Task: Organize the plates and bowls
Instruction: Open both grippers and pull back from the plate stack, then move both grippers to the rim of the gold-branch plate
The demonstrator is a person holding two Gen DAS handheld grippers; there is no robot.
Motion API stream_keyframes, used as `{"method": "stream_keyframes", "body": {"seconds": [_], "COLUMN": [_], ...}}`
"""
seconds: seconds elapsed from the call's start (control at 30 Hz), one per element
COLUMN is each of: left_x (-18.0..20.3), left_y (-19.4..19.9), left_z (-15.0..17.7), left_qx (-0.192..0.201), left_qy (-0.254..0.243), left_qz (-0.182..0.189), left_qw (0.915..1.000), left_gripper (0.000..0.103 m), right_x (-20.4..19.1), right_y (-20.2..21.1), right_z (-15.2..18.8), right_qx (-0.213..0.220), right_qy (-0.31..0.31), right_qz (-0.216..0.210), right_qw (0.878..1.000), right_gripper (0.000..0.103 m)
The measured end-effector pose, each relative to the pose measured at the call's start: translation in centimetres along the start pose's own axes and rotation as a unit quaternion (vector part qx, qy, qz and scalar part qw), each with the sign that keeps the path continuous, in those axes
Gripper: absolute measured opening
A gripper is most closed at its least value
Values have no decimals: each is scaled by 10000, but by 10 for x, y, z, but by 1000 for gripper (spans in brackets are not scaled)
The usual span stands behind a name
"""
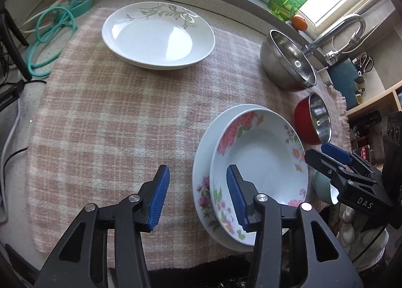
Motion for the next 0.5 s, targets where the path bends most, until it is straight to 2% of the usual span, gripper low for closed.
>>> {"method": "stream_keyframes", "body": {"seconds": [0.13,0.33,0.5], "left_x": [-9,-22,-34], "left_y": [6,17,26], "left_z": [-12,-38,-68], "left_qx": [118,361,641], "left_qy": [49,60,157], "left_qz": [-50,-146,-196], "left_qw": [9999,9992,9976], "left_gripper": [46,46,46], "right_x": [-6,-9,-11], "right_y": [2,1,3], "right_z": [-14,-43,-74], "right_qx": [73,149,346], "right_qy": [67,-69,39], "right_qz": [-64,-446,-422], "right_qw": [9999,9989,9985], "right_gripper": [86,86,86]}}
Point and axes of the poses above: each gripper's, at about its wrist camera, not at the fingertips, and y roughly against the way its jaws point, x to its right, z to its underside, the point moved 6 cm from there along -y, roughly the way its jaws point, and after that the axes turned 15 degrees about y, right-handed, at the moved point
